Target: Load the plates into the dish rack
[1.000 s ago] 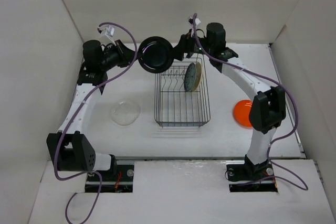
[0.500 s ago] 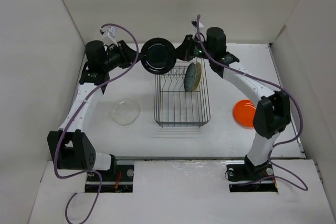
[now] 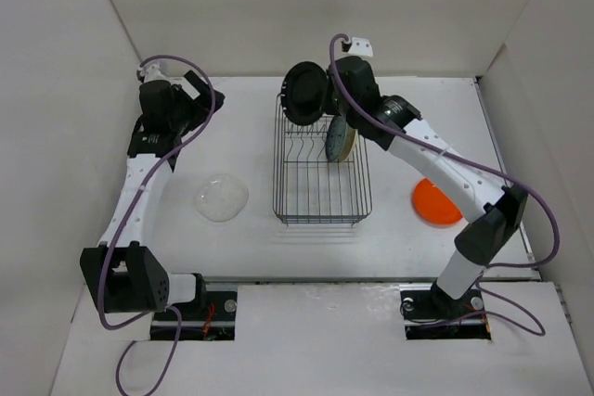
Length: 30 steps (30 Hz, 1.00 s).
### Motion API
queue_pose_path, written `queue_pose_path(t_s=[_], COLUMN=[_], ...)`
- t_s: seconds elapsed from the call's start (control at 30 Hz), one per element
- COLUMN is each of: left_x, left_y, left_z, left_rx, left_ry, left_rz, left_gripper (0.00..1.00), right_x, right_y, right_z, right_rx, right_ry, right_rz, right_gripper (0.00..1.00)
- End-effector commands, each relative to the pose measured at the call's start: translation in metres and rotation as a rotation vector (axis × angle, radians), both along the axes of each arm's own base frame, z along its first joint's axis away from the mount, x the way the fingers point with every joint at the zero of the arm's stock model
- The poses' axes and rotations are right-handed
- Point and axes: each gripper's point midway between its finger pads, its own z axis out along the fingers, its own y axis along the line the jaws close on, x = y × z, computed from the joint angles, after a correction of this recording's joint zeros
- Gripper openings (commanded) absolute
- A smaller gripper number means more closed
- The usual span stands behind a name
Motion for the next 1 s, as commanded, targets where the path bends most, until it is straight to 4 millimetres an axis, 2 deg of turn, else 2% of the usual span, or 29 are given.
queue_pose_path(t_s=[0.0,0.03,0.07,0.13,0.3,0.33,0.37,0.4,0.47,0.5,0.53,0.6,0.7,0.97], left_x=[-0.006,-0.010,-0.011,-0.013,-0.006,-0.008,-0.007,-0.006,-0.006,-0.006,-0.006,-0.007,-0.009,-0.011], left_y=[0.056,0.061,0.065,0.072,0.075,0.075,0.075,0.075,0.075,0.077,0.077,0.077,0.079,0.084], left_z=[0.015,0.005,0.012,0.006,-0.003,-0.005,-0.007,-0.003,-0.009,-0.005,-0.005,-0.007,-0.008,-0.003], left_rx=[0.054,0.071,0.079,0.093,0.115,0.117,0.119,0.126,0.129,0.132,0.132,0.133,0.139,0.151], left_ry=[0.018,0.066,0.063,0.102,0.152,0.164,0.175,0.166,0.186,0.176,0.176,0.185,0.194,0.185], left_rz=[0.281,0.309,0.329,0.370,0.375,0.374,0.373,0.370,0.369,0.377,0.377,0.377,0.386,0.413], left_gripper=[1.00,1.00,1.00,1.00,1.00,1.00,1.00,1.00,1.00,1.00,1.00,1.00,1.00,1.00], right_x=[0.009,0.011,0.012,0.018,0.026,0.029,0.031,0.031,0.034,0.033,0.034,0.036,0.033,0.031], right_y=[-0.042,-0.046,-0.046,-0.047,-0.030,-0.027,-0.024,-0.018,-0.015,-0.015,-0.015,-0.013,-0.007,0.005], right_z=[-0.023,-0.025,-0.024,-0.032,-0.040,-0.050,-0.053,-0.060,-0.066,-0.072,-0.069,-0.083,-0.085,-0.110], right_rx=[-0.143,-0.160,-0.158,-0.180,-0.200,-0.213,-0.206,-0.213,-0.221,-0.229,-0.221,-0.241,-0.240,-0.268], right_ry=[0.051,0.049,0.057,0.071,0.094,0.112,0.115,0.126,0.133,0.148,0.142,0.164,0.168,0.199], right_rz=[-0.253,-0.276,-0.290,-0.324,-0.338,-0.341,-0.345,-0.340,-0.340,-0.345,-0.345,-0.348,-0.341,-0.330], right_gripper=[0.00,0.00,0.00,0.00,0.00,0.00,0.00,0.00,0.00,0.00,0.00,0.00,0.00,0.00])
